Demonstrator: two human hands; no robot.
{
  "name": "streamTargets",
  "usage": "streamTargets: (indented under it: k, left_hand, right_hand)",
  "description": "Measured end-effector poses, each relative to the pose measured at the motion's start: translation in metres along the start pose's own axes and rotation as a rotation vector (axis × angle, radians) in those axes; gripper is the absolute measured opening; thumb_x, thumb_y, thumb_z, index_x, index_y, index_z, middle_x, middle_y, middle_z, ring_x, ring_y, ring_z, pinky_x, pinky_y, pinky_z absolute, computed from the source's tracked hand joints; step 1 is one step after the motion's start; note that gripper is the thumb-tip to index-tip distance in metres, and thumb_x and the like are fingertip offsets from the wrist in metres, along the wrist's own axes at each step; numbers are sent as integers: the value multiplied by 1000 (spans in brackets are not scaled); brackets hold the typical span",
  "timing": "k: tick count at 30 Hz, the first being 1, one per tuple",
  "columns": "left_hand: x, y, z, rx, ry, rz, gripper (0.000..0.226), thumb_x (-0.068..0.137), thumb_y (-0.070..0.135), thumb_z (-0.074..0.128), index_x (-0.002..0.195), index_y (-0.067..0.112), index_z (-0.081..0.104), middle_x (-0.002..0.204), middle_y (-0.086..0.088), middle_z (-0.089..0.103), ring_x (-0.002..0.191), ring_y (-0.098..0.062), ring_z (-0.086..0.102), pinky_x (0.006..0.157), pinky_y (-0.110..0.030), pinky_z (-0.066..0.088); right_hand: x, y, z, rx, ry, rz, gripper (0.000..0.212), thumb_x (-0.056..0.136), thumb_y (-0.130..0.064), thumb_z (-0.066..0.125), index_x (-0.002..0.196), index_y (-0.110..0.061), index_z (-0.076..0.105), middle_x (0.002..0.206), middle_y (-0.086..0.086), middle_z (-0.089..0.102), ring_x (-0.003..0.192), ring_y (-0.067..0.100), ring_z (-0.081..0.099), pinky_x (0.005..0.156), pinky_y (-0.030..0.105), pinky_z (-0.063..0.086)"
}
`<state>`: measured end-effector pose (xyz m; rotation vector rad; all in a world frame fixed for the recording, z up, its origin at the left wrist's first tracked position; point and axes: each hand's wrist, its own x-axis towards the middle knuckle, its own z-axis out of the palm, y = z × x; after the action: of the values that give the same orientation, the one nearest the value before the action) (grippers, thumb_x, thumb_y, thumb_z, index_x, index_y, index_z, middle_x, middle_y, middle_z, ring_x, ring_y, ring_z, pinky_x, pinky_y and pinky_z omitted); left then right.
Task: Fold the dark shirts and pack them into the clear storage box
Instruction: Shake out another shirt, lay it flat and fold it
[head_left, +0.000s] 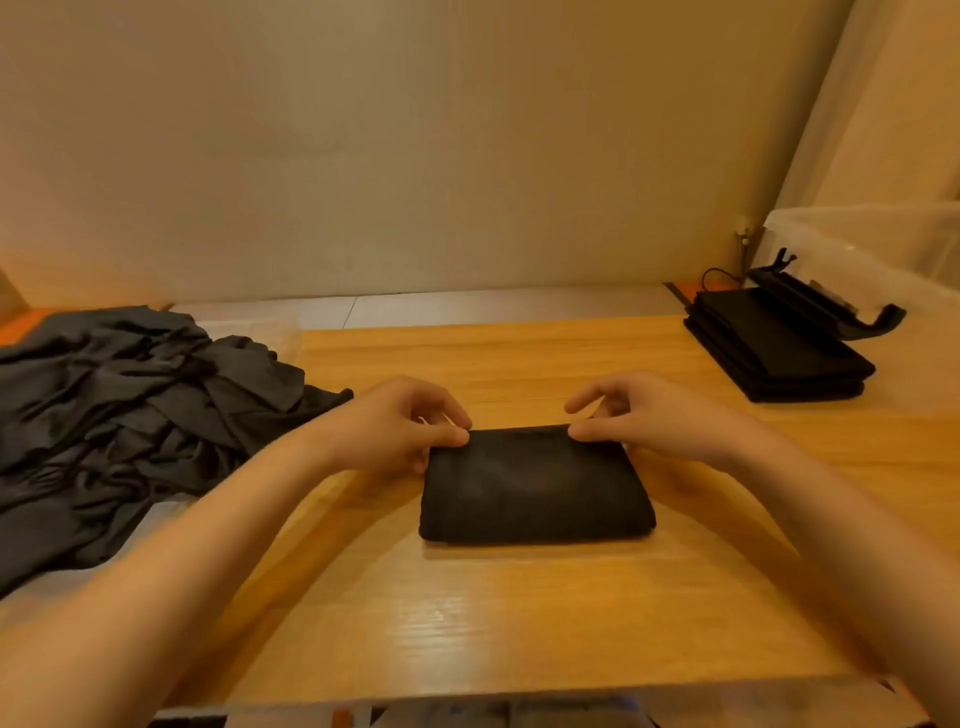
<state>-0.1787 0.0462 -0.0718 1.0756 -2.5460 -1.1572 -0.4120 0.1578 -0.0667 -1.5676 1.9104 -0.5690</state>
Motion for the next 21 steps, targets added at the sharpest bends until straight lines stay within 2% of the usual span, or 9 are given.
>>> streamTargets:
  k: [3, 7, 11, 14, 17, 21]
  left_hand:
    - [11, -8, -3, -44, 12, -17, 14, 87, 31, 66, 101, 29, 69, 95, 7, 69, 70, -18, 66, 70, -18, 53]
    - [13, -21, -3, -139, 24, 22, 10, 86, 19, 67, 93, 22, 74, 95, 5, 72, 62, -10, 62, 68, -19, 53]
    - [12, -29, 1, -189, 92, 37, 12, 85, 15, 67, 89, 22, 76, 88, 1, 74, 69, -17, 67, 70, -23, 55]
    - [11, -28, 4, -212, 201, 71, 13, 84, 14, 68, 86, 25, 76, 86, 3, 74, 76, -23, 69, 73, -26, 57]
    - [12, -28, 9, -170, 289, 97, 14, 84, 15, 69, 87, 28, 75, 84, 9, 72, 74, -14, 67, 72, -20, 55]
    - [14, -32, 15, 53, 308, 134, 14, 86, 24, 67, 91, 36, 72, 88, 25, 68, 86, 1, 62, 75, -8, 45]
  right_hand:
    - [13, 7, 0, 51, -19, 44, 28, 82, -36, 71, 109, -37, 62, 95, -5, 62, 91, 9, 60, 74, 22, 45]
    - [14, 16, -1, 80, -26, 6, 19, 84, -32, 70, 101, -38, 65, 104, -12, 60, 96, 0, 54, 68, 15, 38]
    - [16, 21, 8, 82, 104, -66, 3, 85, -30, 69, 85, -32, 71, 87, -16, 66, 84, -10, 56, 67, 13, 38]
    - [16, 24, 16, 117, 209, -98, 6, 85, -29, 68, 80, -30, 71, 84, -16, 68, 83, -6, 58, 68, 12, 42]
    - [18, 25, 19, 96, 306, -120, 7, 84, -29, 68, 77, -29, 70, 80, -15, 67, 81, -4, 58, 67, 9, 42]
    - [21, 29, 25, -19, 342, -123, 8, 86, -29, 65, 79, -31, 69, 79, -17, 65, 84, -6, 55, 67, 10, 40]
